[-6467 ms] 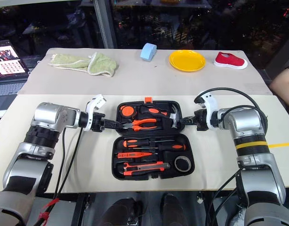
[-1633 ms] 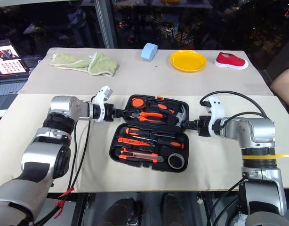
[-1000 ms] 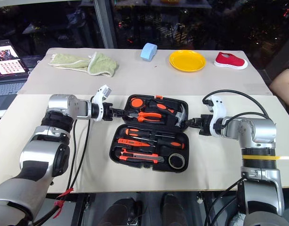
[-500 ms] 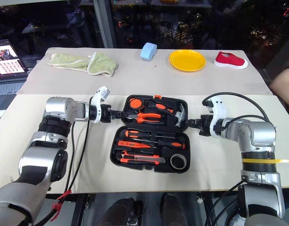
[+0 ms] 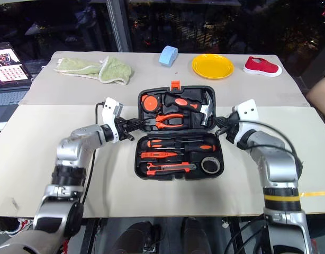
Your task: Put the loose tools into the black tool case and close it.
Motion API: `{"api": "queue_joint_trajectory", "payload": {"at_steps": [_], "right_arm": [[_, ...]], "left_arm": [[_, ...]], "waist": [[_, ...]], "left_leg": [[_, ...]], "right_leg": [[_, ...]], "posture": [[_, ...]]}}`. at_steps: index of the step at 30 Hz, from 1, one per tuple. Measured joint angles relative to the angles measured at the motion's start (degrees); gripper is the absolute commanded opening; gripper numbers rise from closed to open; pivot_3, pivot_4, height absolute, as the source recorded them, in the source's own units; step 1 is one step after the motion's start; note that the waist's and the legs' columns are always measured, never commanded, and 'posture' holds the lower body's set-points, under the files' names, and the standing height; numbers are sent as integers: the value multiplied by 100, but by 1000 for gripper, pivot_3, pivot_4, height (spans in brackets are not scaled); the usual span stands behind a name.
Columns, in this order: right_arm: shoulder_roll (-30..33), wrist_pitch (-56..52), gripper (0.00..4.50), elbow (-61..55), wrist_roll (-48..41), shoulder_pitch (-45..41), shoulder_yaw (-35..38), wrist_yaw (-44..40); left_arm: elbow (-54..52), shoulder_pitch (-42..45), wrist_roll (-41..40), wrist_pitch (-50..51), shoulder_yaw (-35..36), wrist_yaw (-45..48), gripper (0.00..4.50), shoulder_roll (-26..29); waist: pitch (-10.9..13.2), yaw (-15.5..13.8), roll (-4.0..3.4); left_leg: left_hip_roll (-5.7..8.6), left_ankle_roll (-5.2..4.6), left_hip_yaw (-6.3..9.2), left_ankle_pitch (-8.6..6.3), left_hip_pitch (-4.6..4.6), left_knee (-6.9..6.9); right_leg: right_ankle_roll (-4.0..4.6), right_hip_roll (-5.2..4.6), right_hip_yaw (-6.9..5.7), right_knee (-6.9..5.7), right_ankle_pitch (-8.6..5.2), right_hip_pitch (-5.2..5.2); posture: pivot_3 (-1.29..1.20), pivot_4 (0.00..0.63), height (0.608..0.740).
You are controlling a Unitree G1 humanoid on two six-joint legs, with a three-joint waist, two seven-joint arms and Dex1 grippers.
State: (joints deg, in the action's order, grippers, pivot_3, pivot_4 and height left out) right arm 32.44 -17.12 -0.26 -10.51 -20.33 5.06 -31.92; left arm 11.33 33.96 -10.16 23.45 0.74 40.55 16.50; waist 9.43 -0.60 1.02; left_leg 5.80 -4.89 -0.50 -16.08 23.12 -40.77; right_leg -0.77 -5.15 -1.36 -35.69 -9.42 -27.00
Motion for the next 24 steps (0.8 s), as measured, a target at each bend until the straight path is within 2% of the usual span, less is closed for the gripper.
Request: {"api": "queue_joint_trajectory", "payload": {"at_steps": [6, 12, 20, 24], "right_arm": [[79, 2046, 0, 264, 858, 748, -190, 68], [267, 3867, 0, 781, 1765, 998, -224, 598], [514, 5358, 0, 1239, 2515, 1299, -237, 1268], [518, 5582, 0, 1238, 2620, 1432, -253, 1388]], "left_arm": [[-103, -715, 530, -1862, -245, -141, 401, 65], [55, -1016, 888, -3268, -374, -303, 401, 233], [322, -1254, 1134, -4377, -411, -575, 401, 444], [316, -1336, 1178, -4467, -410, -647, 401, 480]], "waist": [[1, 8, -1], [1, 8, -1], [-1, 1, -1], [-1, 20, -1]], "left_leg": [[-9, 24, -4, 0, -95, 22], [-9, 22, -6, 0, -97, 24], [-9, 15, -7, -1, -106, 25], [-14, 9, -9, -5, -133, 25]], "right_leg": [[0, 0, 23, 43, -2, 97], [3, -1, 54, 23, 0, 89], [4, -2, 64, 17, -1, 94], [4, -1, 65, 18, -1, 124]], "posture": [[0, 150, 732], [0, 150, 732], [0, 150, 732], [0, 150, 732]]}}
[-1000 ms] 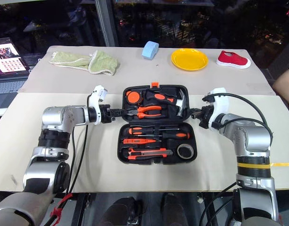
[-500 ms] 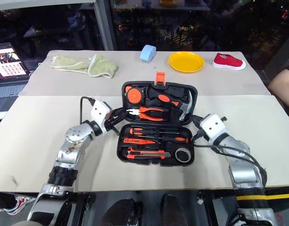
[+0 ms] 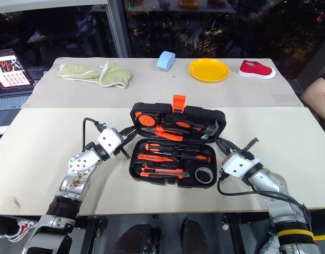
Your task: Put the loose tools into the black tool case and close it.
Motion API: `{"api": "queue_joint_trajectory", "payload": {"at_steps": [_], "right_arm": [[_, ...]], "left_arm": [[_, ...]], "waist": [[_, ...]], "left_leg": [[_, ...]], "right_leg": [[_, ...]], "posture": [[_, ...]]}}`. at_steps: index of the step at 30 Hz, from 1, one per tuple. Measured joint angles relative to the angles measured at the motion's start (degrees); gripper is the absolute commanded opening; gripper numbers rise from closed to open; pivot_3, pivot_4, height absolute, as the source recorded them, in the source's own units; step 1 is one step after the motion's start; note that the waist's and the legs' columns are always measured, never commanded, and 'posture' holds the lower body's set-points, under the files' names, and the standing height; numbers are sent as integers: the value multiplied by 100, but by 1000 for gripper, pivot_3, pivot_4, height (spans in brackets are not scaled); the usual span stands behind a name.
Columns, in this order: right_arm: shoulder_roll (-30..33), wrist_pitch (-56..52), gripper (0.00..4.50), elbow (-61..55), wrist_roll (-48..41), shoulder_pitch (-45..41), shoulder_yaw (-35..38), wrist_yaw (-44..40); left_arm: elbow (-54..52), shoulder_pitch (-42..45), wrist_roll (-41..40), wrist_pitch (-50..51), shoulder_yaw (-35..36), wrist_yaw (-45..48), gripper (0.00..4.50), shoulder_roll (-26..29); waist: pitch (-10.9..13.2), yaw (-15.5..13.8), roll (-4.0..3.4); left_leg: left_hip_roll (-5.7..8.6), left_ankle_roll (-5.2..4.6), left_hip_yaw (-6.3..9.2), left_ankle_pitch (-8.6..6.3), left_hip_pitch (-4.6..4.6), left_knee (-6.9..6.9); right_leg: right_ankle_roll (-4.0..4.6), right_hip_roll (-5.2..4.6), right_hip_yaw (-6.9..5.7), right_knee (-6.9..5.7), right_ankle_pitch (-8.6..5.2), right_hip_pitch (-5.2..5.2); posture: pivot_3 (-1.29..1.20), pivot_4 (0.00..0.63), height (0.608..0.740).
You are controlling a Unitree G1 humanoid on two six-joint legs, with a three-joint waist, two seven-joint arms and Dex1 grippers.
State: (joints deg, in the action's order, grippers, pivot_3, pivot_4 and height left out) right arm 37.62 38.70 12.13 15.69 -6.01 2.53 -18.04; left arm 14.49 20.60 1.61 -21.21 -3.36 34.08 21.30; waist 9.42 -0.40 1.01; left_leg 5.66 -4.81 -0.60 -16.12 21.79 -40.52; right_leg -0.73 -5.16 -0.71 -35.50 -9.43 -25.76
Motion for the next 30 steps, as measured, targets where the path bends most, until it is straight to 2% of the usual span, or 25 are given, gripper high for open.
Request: {"api": "queue_joint_trajectory", "payload": {"at_steps": [3, 5, 9, 10, 11, 13, 14, 16, 17, 18, 19, 21, 23, 26, 30], "right_arm": [[12, 111, 0, -32, 106, 90, -19, 42], [78, 244, 0, -133, 165, 243, -22, 77], [267, 506, 0, -483, 220, 752, 43, 152], [305, 520, 0, -594, 208, 890, 59, 152], [349, 519, 0, -704, 176, 1037, 73, 139], [447, 513, 715, -970, 18, 1361, 119, 61], [586, 436, 856, -1230, -252, 1713, 172, -118], [992, 218, 1565, -1641, -782, 2587, 280, -612], [1174, -101, 1775, -1857, -1202, 2956, 318, -920], [1408, -613, 2229, -2164, -1869, 3441, 428, -1331], [1708, -1303, 2659, -2530, -2711, 3937, 705, -1808], [1946, -1983, 2964, -2816, -3528, 4403, 1098, -2306], [2113, -2671, 2964, -3177, -4240, 4823, 1329, -2828], [2169, -3544, 2070, -3629, -5033, 5142, 1421, -3469], [2164, -4344, 916, -4361, -5314, 5210, 1368, -3687]], "left_arm": [[-55, -123, 3, -3, 0, -58, 401, 41], [-197, -265, 2, -3, 3, -76, 401, 104], [-668, -681, -28, 0, 6, -34, 401, 282], [-769, -759, -38, 9, 7, -8, 834, 354], [-850, -849, -56, 28, 13, 6, 943, 408], [-940, -1128, -96, 50, 87, 41, 1470, 563], [-977, -1338, -140, 52, 159, 82, 1843, 706], [-959, -1757, -194, 49, 480, 150, 2564, 1125], [-868, -1778, -208, 48, 602, 173, 2780, 1266], [-719, -1758, -269, 18, 732, 213, 3260, 1426], [-457, -1711, -343, 0, 919, 280, 3650, 1679], [-107, -1583, -417, -4, 1154, 341, 4309, 1912], [214, -1285, -485, 36, 1134, 516, 4424, 1952], [718, -534, -517, 446, 872, 810, 4500, 1873], [1227, 701, -569, 1211, 391, 1402, 4500, 1558]], "waist": [[0, 21, 0], [0, 35, -1], [-13, 42, -12], [-19, 46, -14], [-26, 49, -20], [-32, 49, -28], [-34, 33, -31], [-30, -13, -25], [-29, -51, -26], [-28, -77, -30], [-28, -94, -34], [-29, -102, -13], [-25, -103, -7], [-18, -175, 5], [-14, -232, 18]], "left_leg": [[-20, -18, 0, -12, -59, 5], [-24, -52, 0, -32, -69, 19], [-27, -20, -2, -13, -74, 44], [-28, -19, -4, -13, -79, 54], [-28, -19, -6, -13, -80, 61], [-29, -21, -7, -14, -80, 74], [-31, -24, -6, -17, -76, 76], [-45, -34, 2, -22, -74, 80], [-44, -32, 5, -24, -66, 74], [-43, -26, 4, -32, -65, 70], [-45, -67, 5, -61, -73, 67], [-50, -67, 6, -63, -89, 64], [-50, -70, 5, -64, -116, 64], [-51, -71, 4, -66, -149, 64], [-47, -79, 3, -71, -138, 60]], "right_leg": [[0, 11, -1, 18, -3, 64], [0, 13, 0, 28, -4, 72], [7, 18, 6, 37, -8, 70], [8, 19, 7, 43, -9, 69], [10, 19, 7, 45, -10, 69], [14, 19, 8, 48, -18, 63], [16, 21, 7, 47, -28, 57], [23, 32, 0, 53, -37, 56], [23, 30, -4, 54, -38, 55], [21, 25, -6, 59, -39, 59], [17, 18, -8, 64, -40, 71], [-9, 18, -13, 74, -55, 80], [-47, 12, -12, 81, -77, 130], [-64, 2, -18, 79, -87, 161], [-67, 0, -26, 80, -85, 147]], "posture": [[0, 150, 732], [0, 150, 732], [0, 150, 732], [0, 150, 732], [0, 150, 732], [0, 150, 732], [0, 150, 732], [0, 150, 732], [0, 150, 732], [0, 150, 732], [0, 150, 732], [0, 150, 732], [0, 150, 732], [0, 150, 732], [0, 150, 732]]}}
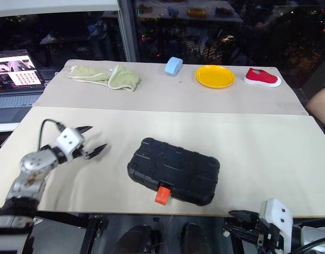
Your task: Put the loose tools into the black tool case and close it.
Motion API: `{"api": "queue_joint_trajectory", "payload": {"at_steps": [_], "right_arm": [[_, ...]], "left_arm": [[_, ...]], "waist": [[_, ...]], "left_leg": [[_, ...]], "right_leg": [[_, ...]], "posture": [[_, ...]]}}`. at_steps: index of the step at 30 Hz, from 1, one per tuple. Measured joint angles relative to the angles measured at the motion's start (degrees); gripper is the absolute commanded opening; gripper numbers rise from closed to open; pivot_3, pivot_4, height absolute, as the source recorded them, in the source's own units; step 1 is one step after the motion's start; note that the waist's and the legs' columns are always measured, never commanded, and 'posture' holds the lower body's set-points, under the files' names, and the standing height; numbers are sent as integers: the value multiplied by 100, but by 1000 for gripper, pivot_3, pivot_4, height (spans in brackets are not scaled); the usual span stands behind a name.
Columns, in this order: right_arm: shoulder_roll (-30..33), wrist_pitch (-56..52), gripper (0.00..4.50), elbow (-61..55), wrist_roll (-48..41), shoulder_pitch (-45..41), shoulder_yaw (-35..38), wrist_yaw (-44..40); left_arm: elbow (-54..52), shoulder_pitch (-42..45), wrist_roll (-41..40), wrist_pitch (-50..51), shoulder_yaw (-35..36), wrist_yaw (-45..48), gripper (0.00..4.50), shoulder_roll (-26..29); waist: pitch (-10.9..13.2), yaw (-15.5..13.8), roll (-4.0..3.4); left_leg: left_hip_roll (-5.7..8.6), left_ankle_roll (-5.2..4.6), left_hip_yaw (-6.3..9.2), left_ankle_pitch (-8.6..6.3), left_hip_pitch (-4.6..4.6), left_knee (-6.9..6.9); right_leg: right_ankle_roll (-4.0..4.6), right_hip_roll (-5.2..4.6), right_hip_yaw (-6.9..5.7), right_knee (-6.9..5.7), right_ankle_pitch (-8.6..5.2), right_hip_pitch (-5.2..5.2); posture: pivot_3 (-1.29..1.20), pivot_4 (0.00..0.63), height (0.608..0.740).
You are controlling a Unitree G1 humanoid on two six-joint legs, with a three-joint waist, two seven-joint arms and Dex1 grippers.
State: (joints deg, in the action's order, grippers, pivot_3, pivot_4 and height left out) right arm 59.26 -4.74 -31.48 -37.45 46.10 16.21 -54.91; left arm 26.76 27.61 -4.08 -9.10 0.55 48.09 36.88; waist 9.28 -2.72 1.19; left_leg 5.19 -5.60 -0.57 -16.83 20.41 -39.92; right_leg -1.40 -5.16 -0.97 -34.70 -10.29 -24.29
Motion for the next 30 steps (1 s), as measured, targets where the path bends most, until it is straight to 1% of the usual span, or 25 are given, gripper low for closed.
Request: {"api": "queue_joint_trajectory", "payload": {"at_steps": [1, 2, 3, 4, 6, 9, 11, 13, 15, 17, 20, 22, 24, 28, 30], "right_arm": [[-13, -132, 512, -179, 3, -13, -39, 5], [-42, -253, 136, -324, 23, -81, -126, 44], [-88, -376, 0, -448, 53, -200, -256, 98], [-164, -475, 0, -553, 137, -360, -369, 164], [-258, -633, 0, -630, 393, -683, -645, 301], [-395, -805, 0, -670, 751, -1084, -999, 462], [-513, -919, 0, -649, 1055, -1426, -1291, 598], [-704, -1052, 0, -605, 1434, -1893, -1609, 806], [-835, -1131, 0, -573, 1649, -2060, -1752, 965], [-954, -1196, 0, -458, 1859, -2168, -1805, 1093], [-1091, -1198, 0, -359, 2071, -2360, -1819, 1175], [-1248, -1199, 0, -144, 2207, -2608, -1791, 1288], [-1310, -1199, 0, 14, 2340, -2777, -1759, 1415], [-1498, -1197, 0, 430, 2596, -3178, -1652, 1639], [-1586, -1197, 0, 548, 2666, -3261, -1577, 1745]], "left_arm": [[90, 258, -8, 100, -119, 166, 3989, -77], [228, 537, -11, 196, -250, 372, 3800, -165], [401, 840, -10, 245, -378, 569, 3419, -281], [595, 1124, -5, 251, -505, 772, 2983, -400], [1105, 1691, 79, 232, -770, 1123, 2416, -669], [1771, 2310, 292, 73, -1075, 1372, 1181, -1027], [2241, 2678, 461, -104, -1210, 1466, 496, -1233], [2578, 3027, 629, -280, -1407, 1706, 496, -1485], [2640, 3096, 663, -409, -1523, 1988, 496, -1557], [2686, 3094, 707, -547, -1611, 2325, 496, -1546], [2648, 3083, 729, -613, -1663, 2788, 496, -1359], [2394, 2942, 722, -592, -1736, 3268, 496, -1178], [2140, 2747, 697, -522, -1775, 3544, 496, -1102], [1181, 2143, 534, -71, -1790, 4049, 496, -774], [939, 1931, 510, 72, -1838, 4144, 496, -745]], "waist": [[-1, -1, 2], [-3, -1, 6], [-4, -1, 9], [-5, 10, 10], [-4, 26, 15], [-3, 43, 17], [2, 46, 25], [2, 38, 26], [2, 56, 26], [3, 81, 26], [2, 127, 27], [2, 181, 26], [2, 195, 26], [1, 205, 23], [1, 198, 23]], "left_leg": [[1, -3, -1, -2, 7, 0], [3, 3, -2, 1, 16, 0], [5, 38, -2, 18, 33, -7], [9, 39, -2, 16, 55, -11], [17, 38, -2, 15, 105, -32], [18, 36, -1, 16, 146, -49], [18, 36, 0, 17, 160, -53], [18, 35, 2, 16, 197, -88], [18, 35, 0, 16, 202, -92], [18, 35, -4, 16, 204, -93], [13, 35, -4, 17, 193, -98], [11, 29, -4, 15, 177, -101], [11, 22, -4, 12, 161, -103], [10, -17, -4, 24, 155, -99], [11, -18, -4, 25, 166, -100]], "right_leg": [[3, 0, -1, 0, 2, -4], [15, 0, -2, -4, 10, -6], [40, 0, -6, -6, 25, -20], [44, -2, -4, -8, 28, -44], [47, -3, -6, -23, 30, -93], [47, -3, -13, -22, 31, -119], [47, -4, -14, -22, 31, -128], [43, -4, -16, -33, 34, -160], [44, -4, -11, -34, 41, -166], [46, -4, -6, -36, 49, -168], [50, -1, -6, -35, 55, -155], [47, -1, -6, -34, 56, -132], [46, -1, -6, -31, 57, -114], [46, 0, -5, -32, 57, -113], [46, 1, -5, -33, 57, -126]], "posture": [[0, 150, 732], [0, 150, 732], [0, 150, 732], [0, 150, 732], [0, 150, 732], [0, 150, 732], [0, 150, 732], [0, 150, 732], [0, 150, 732], [0, 150, 732], [0, 150, 732], [0, 150, 732], [0, 150, 732], [0, 150, 732], [0, 150, 732]]}}
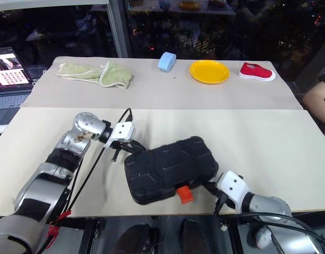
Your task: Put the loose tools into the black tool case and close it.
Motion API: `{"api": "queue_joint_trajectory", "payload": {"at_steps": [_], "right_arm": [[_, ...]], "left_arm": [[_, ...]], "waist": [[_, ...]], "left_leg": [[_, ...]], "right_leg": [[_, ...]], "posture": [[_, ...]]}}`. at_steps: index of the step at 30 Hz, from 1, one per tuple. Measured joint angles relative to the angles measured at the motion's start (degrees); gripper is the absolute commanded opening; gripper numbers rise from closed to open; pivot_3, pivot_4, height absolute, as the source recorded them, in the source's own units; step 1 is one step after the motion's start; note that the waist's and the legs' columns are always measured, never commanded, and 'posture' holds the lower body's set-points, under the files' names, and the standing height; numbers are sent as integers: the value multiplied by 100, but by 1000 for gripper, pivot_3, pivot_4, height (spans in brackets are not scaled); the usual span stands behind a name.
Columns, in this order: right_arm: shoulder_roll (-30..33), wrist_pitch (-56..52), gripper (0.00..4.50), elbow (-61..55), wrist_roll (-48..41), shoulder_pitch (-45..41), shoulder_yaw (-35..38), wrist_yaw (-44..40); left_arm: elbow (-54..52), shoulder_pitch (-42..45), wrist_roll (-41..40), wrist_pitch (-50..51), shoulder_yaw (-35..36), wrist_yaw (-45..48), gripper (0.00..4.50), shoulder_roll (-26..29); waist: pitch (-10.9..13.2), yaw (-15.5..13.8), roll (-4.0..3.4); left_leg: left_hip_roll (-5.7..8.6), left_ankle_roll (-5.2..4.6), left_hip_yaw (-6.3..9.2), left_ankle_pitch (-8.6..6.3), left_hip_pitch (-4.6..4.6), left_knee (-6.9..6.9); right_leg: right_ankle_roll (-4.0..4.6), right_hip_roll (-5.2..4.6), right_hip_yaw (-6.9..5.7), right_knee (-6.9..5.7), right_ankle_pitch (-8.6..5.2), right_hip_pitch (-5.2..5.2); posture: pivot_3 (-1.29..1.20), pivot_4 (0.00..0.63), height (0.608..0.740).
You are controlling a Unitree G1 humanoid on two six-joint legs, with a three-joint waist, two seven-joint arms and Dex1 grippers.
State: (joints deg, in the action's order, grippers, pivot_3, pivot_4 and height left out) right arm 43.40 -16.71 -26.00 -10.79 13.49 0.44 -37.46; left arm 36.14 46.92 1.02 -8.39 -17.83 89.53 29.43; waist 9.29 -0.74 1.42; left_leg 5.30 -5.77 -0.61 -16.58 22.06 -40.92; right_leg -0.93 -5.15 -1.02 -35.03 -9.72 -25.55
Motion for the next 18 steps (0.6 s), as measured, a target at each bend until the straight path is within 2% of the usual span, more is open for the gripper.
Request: {"api": "queue_joint_trajectory", "payload": {"at_steps": [3, 6, 10, 14, 15, 17, 18], "right_arm": [[-18, 0, 0, 73, 59, -66, 75, 40], [-3, -70, 0, 12, -127, 164, 362, -102], [73, -316, 0, -333, -739, 650, 893, -560], [201, -639, 0, -853, -1556, 1261, 1467, -1121], [211, -749, 0, -966, -1756, 1397, 1607, -1210], [277, -1073, 0, -1323, -2369, 1689, 1955, -1419], [277, -1101, 0, -1361, -2417, 1698, 1984, -1428]], "left_arm": [[-139, -104, 0, 114, -24, -54, 496, 31], [9, 286, -43, 444, 34, -157, 496, -9], [-35, 1057, -549, 1662, 412, -94, 496, -173], [-656, 1497, -1207, 3183, 502, 123, 496, -500], [-950, 1482, -1366, 3368, 360, 150, 496, -488], [-1882, 1202, -1750, 3442, -503, 253, 496, -461], [-1938, 1171, -1760, 3434, -587, 249, 496, -455]], "waist": [[0, -59, 0], [0, -145, 0], [0, -169, -2], [0, -146, -2], [0, -130, -2], [-7, -85, -15], [-7, -77, -15]], "left_leg": [[4, 3, 0, 8, 35, -8], [5, 4, 1, 10, 44, -8], [6, -2, 6, 10, 52, -9], [6, -9, 7, 8, 53, -11], [6, -9, 6, 7, 53, -8], [3, -6, 6, 7, 34, -2], [3, -5, 6, 7, 35, -2]], "right_leg": [[2, -1, 0, -8, 4, -51], [4, 2, -2, -10, 5, -50], [1, 7, -5, -8, 3, -51], [-3, 9, -2, -7, 1, -49], [-3, 8, 1, -6, 0, -51], [-2, 7, 14, -7, 0, -37], [-1, 7, 14, -6, 0, -38]], "posture": [[0, 150, 732], [0, 150, 732], [0, 150, 732], [0, 150, 732], [0, 150, 732], [0, 150, 732], [0, 150, 732]]}}
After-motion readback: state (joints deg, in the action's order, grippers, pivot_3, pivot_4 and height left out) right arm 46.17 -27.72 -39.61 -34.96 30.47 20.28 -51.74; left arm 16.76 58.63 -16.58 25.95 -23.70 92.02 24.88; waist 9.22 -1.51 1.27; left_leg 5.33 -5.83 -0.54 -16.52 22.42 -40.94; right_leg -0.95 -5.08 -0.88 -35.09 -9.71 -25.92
